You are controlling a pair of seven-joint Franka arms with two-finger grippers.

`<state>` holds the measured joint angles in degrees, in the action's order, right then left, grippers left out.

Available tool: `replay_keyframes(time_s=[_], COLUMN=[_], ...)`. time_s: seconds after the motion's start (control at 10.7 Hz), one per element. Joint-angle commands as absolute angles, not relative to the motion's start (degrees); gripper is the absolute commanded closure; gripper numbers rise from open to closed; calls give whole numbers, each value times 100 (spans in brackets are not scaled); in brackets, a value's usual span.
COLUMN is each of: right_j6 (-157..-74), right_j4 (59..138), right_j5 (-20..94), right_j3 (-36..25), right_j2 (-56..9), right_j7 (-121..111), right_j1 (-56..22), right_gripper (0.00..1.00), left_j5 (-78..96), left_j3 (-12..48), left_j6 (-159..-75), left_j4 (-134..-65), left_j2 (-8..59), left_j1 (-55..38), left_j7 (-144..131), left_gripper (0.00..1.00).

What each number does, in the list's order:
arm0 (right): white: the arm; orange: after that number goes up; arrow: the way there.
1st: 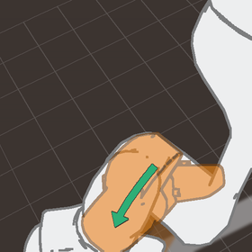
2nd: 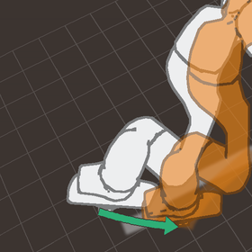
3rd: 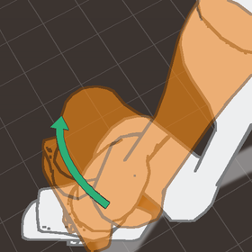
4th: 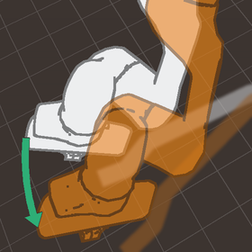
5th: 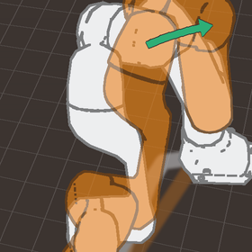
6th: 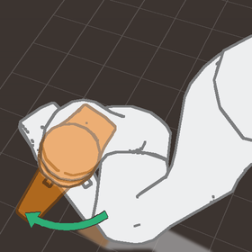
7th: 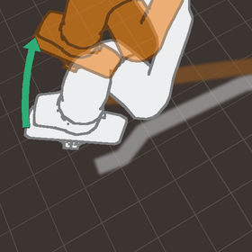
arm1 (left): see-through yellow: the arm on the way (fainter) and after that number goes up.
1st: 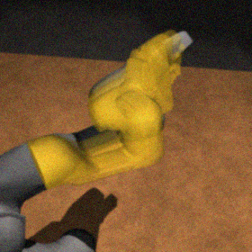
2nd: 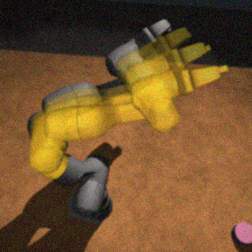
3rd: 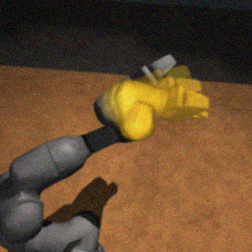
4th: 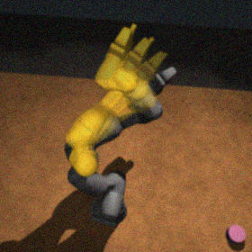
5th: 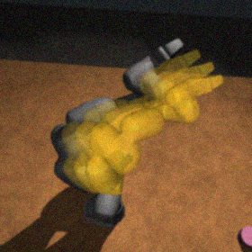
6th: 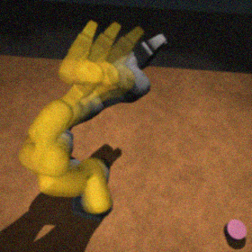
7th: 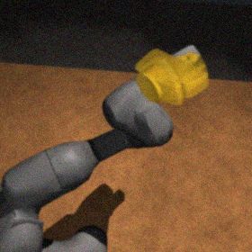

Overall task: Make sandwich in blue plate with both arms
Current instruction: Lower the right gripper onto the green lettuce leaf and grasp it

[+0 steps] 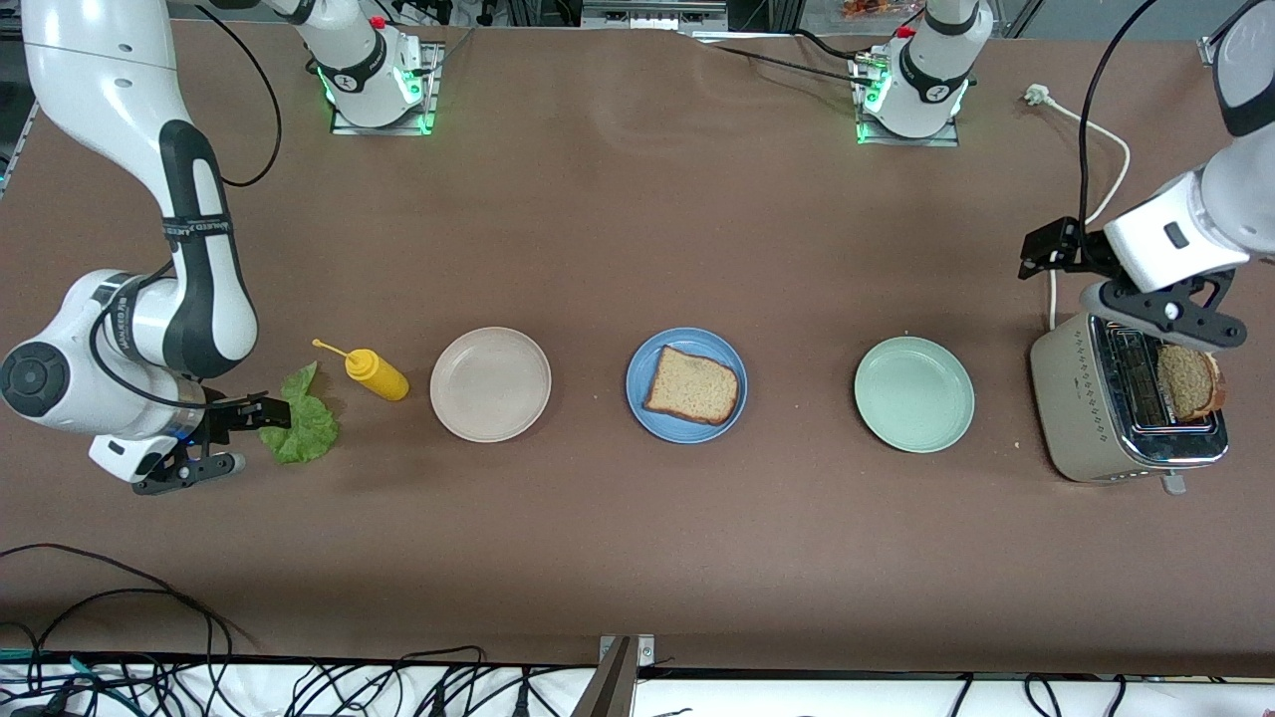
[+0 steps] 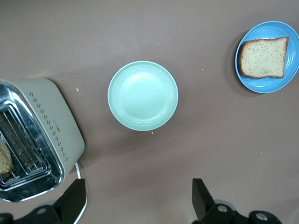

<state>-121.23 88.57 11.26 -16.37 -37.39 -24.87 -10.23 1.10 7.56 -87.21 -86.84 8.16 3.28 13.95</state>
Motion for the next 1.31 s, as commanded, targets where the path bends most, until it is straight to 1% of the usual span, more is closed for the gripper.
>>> replay_keyframes(time_s=[0.0, 0.19, 0.28, 0.47, 0.56, 0.65, 0.75, 0.84, 0.93, 1.03, 1.12, 1.21], right_j6=[-12286, -12925, -13042, -13060, -13061, -13061, -13069, -13069, -13052, -13008, -12999, -12851], right_j4=[9017, 9516, 9632, 9746, 9808, 9843, 9844, 9835, 9835, 9818, 9774, 9704], right_j5=[1589, 1897, 1898, 1907, 1916, 1916, 1916, 1916, 1916, 1916, 1916, 1916], right_j3=[-1644, -1644, -1635, -1626, -1591, -1591, -1591, -1591, -1591, -1591, -1591, -1591], right_j2=[-3980, -4017, -3999, -3999, -3982, -3973, -3973, -3973, -3964, -3946, -3911, -3842], right_j7=[-2916, -3277, -3278, -3322, -3340, -3409, -3515, -3655, -3717, -3709, -3692, -3639], right_j1=[-861, -870, -861, -870, -861, -861, -861, -861, -861, -861, -861, -887], right_gripper=[0, 0, 0, 0, 0, 0, 7, 22, 41, 69, 100, 100], left_j5=[334, 186, 193, 246, 246, 272, 272, 281, 281, 273, 281, 281], left_j3=[502, 475, 483, 353, 47, -52, -53, -53, -44, -53, -53, -53], left_j6=[-9167, -9150, -9184, -9185, -9219, -9220, -9220, -9220, -9194, -9167, -9167, -9167], left_j4=[-9808, -9913, -10219, -10204, -10187, -10152, -10143, -10090, -10046, -9985, -9967, -9967], left_j2=[-140, -359, -569, -537, -501, -475, -466, -422, -387, -343, -317, -316], left_j1=[343, 203, 202, 115, -164, -202, -202, -193, -185, -185, -185, -185], left_j7=[1406, 1406, 1284, 1064, 1037, 1037, 1037, 1037, 1037, 1037, 1037, 1028], left_gripper=[0, 0, 0, 0, 0, 0, 0, 0, 0, 0, 0, 0])
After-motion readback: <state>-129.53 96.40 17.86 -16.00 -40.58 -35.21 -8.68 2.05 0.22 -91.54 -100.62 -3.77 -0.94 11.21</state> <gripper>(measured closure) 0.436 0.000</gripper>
